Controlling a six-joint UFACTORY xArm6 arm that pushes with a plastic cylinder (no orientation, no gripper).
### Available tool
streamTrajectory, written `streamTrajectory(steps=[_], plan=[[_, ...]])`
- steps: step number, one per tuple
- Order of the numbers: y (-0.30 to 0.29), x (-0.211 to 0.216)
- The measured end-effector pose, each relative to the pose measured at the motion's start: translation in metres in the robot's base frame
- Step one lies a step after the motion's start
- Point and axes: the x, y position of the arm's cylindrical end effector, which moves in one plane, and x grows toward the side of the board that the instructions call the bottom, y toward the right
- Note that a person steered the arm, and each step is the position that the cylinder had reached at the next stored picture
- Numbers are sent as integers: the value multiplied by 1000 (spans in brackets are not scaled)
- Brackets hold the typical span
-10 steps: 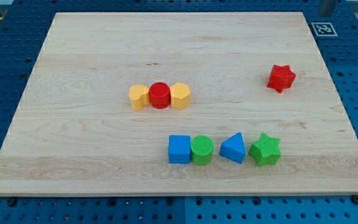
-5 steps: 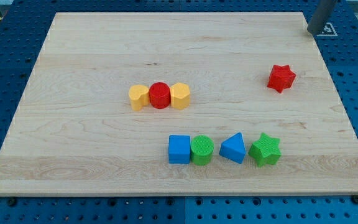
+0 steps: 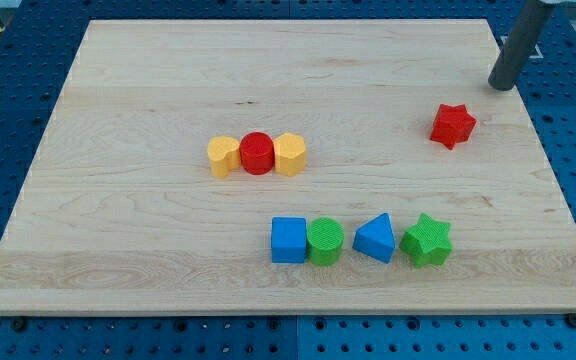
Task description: Push the red star to the yellow hexagon
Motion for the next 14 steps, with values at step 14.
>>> streamTrajectory(steps=[14], plan=[[-134, 59]])
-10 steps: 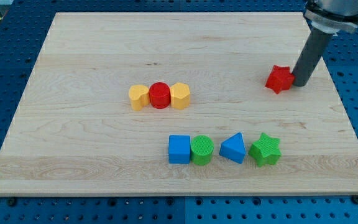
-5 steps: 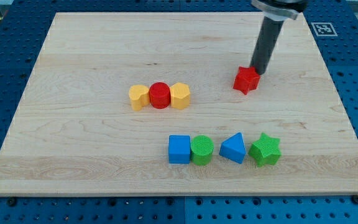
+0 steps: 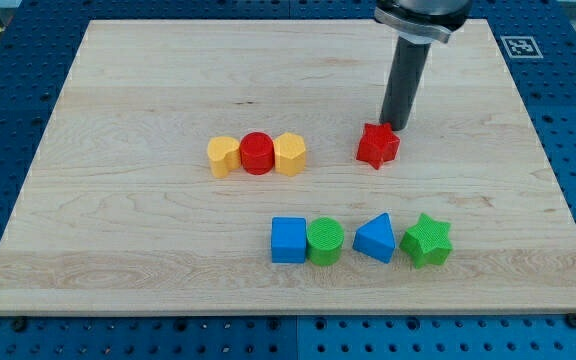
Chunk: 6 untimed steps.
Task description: Push the red star to the yellow hexagon
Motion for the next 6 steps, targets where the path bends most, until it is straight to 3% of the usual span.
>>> streamTrajectory(steps=[2, 6], plan=[[14, 19], [-42, 39]])
